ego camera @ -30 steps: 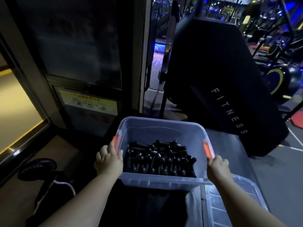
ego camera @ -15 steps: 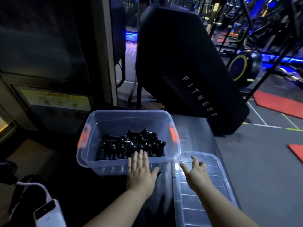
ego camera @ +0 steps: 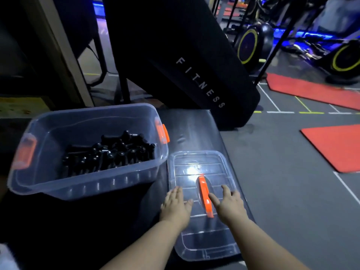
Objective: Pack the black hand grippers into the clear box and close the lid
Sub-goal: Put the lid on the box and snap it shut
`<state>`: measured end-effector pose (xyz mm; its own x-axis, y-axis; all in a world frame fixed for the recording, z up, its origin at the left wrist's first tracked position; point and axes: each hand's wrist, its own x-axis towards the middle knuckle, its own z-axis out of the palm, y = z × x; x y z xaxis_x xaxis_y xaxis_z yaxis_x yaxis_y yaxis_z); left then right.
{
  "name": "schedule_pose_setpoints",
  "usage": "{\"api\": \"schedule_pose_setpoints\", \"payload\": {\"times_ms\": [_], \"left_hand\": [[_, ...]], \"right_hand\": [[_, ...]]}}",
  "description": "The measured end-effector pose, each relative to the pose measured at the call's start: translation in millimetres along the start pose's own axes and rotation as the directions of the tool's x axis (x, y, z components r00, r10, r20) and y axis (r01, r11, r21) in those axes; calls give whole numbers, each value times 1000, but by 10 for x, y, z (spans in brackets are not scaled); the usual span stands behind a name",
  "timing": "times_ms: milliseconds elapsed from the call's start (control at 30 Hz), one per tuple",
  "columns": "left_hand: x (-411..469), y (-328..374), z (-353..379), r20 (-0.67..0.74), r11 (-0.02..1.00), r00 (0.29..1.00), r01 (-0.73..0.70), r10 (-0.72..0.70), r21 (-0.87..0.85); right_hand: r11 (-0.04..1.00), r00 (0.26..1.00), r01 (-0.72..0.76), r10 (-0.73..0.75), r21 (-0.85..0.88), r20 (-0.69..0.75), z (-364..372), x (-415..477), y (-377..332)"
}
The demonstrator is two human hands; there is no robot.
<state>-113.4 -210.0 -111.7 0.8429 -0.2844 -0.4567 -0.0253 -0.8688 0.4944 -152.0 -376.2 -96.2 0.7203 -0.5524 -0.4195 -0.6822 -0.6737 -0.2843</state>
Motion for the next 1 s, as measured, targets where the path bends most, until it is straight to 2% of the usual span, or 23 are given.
{"api": "schedule_pose_setpoints", "payload": {"times_ms": [100, 267, 467, 567, 667, 800, 833, 900, 967, 1000], "left_hand": [[117, 11, 134, 39, 989, 989, 147, -145, -31], [318, -39, 293, 83, 916, 923, 384, -376, -120], [536, -11, 344, 36, 836, 870, 483, -492, -259], [634, -23, 335, 67, 801, 840, 534, -538, -271], [698, -28, 338, 87, 799, 847, 526, -525, -291], [729, 89, 302, 49, 813, 903, 408, -428, -415], [725, 159, 286, 54, 773, 912, 375, -406, -511], [691, 349, 223, 107, 615, 938, 299, -330, -729], [643, 570, 80, 153, 469, 960, 250, -235, -847], [621, 674, -16, 145, 441, 971, 218, -192, -871]], "right_hand": [[998, 998, -54, 54, -24, 22, 57, 84, 227], [985, 983, -170, 172, -41, 65, 171, 221, 533], [970, 963, -239, 242, -36, 122, 269, 377, 749], [968, 960, -248, 249, -24, 125, 314, 427, 799], [962, 958, -272, 273, -18, 85, 302, 461, 857], [955, 954, -290, 282, 67, 101, 189, 496, 934], [950, 952, -300, 291, 88, 100, 141, 493, 953], [936, 946, -320, 310, 145, 91, 21, 478, 989], [921, 943, -332, 325, 205, 68, -139, 455, 1013], [916, 943, -330, 327, 229, 54, -232, 441, 1008]]}}
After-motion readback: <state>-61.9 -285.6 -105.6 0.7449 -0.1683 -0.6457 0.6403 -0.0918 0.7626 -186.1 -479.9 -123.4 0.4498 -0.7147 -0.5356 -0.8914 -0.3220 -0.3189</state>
